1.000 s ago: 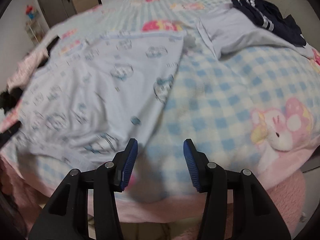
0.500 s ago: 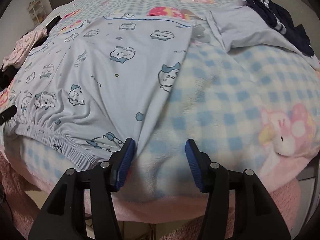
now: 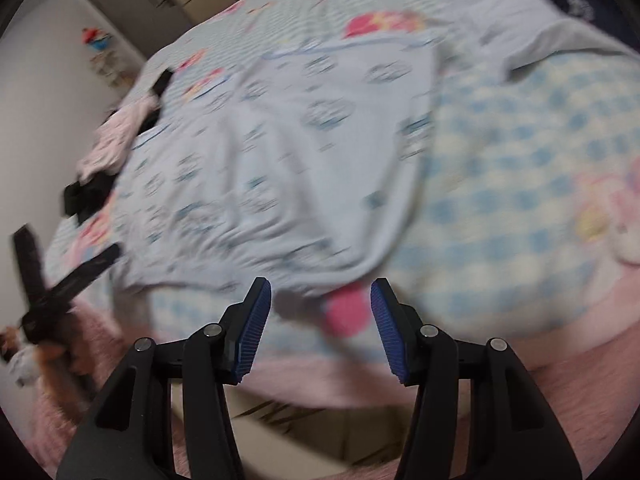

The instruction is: Fold clothes

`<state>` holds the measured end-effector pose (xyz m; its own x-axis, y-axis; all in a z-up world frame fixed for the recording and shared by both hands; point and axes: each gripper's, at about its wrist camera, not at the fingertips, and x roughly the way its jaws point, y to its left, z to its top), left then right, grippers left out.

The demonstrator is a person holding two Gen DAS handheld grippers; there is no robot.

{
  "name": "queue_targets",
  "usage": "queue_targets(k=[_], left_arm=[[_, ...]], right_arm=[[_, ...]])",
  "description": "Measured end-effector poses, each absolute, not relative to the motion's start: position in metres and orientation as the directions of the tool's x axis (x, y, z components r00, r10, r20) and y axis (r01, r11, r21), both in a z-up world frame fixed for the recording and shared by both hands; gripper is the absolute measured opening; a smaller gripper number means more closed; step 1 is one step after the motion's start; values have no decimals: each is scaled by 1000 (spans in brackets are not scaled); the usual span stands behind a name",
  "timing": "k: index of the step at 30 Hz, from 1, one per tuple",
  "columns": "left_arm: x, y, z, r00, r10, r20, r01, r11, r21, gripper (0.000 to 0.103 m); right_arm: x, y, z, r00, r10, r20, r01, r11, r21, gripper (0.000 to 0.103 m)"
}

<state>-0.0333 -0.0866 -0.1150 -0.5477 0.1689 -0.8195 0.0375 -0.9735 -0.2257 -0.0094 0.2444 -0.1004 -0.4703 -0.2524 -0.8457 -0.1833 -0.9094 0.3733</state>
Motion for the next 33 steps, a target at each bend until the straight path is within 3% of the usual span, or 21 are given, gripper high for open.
queue_targets(k=[5,9,13,17,22,29,33], left_arm=[[-27,-89,-118,-517,128,-846,55,-982,-182,46],[-18,-96,-110,-534,188,-825,42,-968,-247,46],[-20,-101,-104,-567,274,-777,30,-936,-352,46],[-35,-89,-122,-464,95,-881,69,-987,-142,47],[-20,-96,-119,-451,49,-891,93,-990,-101,49],[-20,-113,-103,-546,175,-819,114,-953,-279,45],[-27,-96,-97,-569,257,-781,35,-942,-335,45]], right_arm=[[1,245,-116,-445,-211,-871,-194,-926,323,53],[8,259,-120,-439,-175,-881,-242,-922,303,52],[6,262,-110,-514,-192,-836,-250,-899,360,52],[-10,250,-111,-481,-79,-873,-260,-938,228,52],[2,258,-116,-424,15,-905,-287,-951,118,52],[3,266,-103,-488,-41,-872,-291,-934,207,52],[-3,258,-101,-497,-67,-865,-252,-943,218,52]])
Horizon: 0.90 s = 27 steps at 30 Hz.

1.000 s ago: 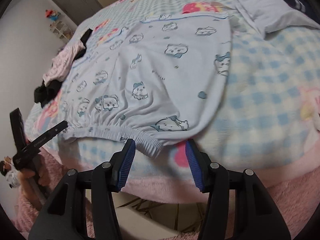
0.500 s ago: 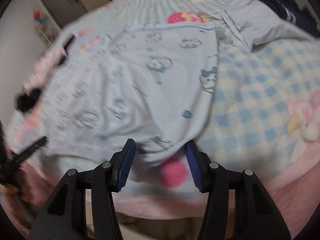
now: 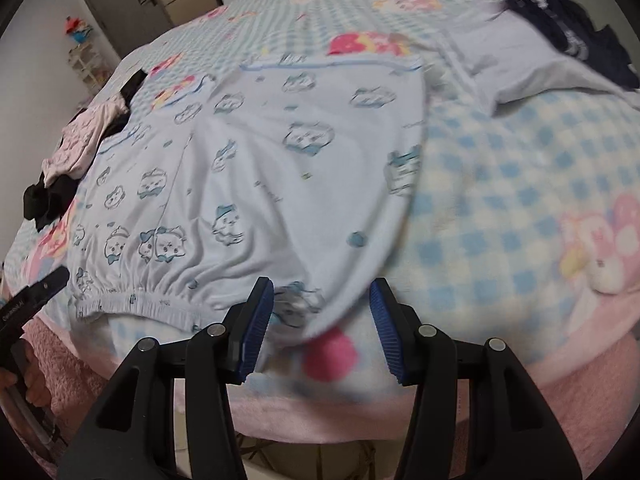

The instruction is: Fold clothes

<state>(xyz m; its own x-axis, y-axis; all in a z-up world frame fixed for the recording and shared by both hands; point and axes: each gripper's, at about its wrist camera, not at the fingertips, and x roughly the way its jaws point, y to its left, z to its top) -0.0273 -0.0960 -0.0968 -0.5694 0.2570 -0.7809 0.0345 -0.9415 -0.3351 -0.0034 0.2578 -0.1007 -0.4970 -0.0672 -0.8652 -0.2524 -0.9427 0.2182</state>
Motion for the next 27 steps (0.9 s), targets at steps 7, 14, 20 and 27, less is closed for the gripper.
queue_targets(k=[7,14,20,27], left_arm=[[-61,-35,-93,-501,411,-761,-199,-911,-361,26],[-62,-20,-137,-398,349,-848,-167,-937,-307,25],[-55,-37,-131,-424,415,-805,-167,-909,-381,25],[-55,-30,-120,-457,498,-737,-212,-865,-454,24]], right_arm=[[-9,246,-113,-459,-168,-872,-203,-936,287,57],[-17,244,-125,-474,-147,-868,-218,-935,278,35],[-11,240,-123,-470,-152,-869,-165,-952,256,28],[-29,246,-139,-407,-244,-880,-180,-923,339,37]])
